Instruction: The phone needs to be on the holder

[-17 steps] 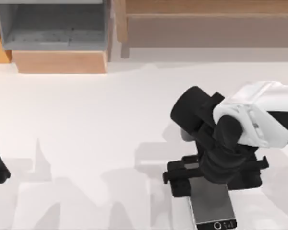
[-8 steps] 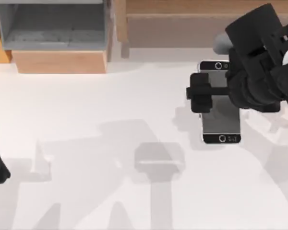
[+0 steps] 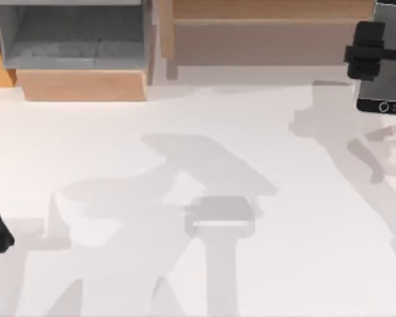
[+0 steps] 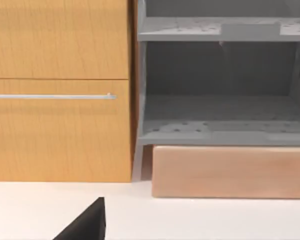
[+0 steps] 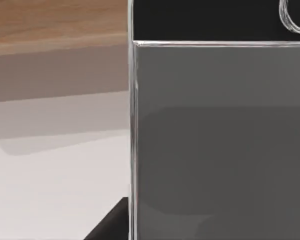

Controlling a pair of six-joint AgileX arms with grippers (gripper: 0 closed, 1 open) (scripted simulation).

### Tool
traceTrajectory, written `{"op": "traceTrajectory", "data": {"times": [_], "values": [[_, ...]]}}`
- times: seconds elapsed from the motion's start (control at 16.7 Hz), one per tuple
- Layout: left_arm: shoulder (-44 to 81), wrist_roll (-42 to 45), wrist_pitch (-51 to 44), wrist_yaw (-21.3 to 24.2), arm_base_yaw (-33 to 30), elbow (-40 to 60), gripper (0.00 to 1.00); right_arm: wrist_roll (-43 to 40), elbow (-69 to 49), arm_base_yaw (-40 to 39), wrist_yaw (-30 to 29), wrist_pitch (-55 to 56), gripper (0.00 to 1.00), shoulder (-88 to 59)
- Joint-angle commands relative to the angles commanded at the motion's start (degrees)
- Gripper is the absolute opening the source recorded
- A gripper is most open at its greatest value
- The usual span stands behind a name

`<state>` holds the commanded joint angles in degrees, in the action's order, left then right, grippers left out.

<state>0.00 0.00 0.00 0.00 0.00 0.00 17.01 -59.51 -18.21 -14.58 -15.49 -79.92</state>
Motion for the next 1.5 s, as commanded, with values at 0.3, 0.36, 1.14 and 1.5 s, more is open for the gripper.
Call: {"op": "traceTrajectory", "data": {"times": [0.3,0.36,1.14,1.5], "values": [[0.0,0.0,0.0,0.0,0.0,0.0,1.0,-3.6,7.6,6.0,-5.2,9.0,0.0,5.2],[0.0,0.0,0.0,0.0,0.0,0.0,1.0,-3.9,9.3,6.8,-6.1,10.5,0.0,6.0],[0.0,0.0,0.0,0.0,0.0,0.0,1.0,-3.4,22.7,9.6,-11.7,19.1,0.0,10.2],[0.0,0.0,0.0,0.0,0.0,0.0,1.0,-3.1,23.1,9.5,-11.5,19.3,0.0,10.1]]}}
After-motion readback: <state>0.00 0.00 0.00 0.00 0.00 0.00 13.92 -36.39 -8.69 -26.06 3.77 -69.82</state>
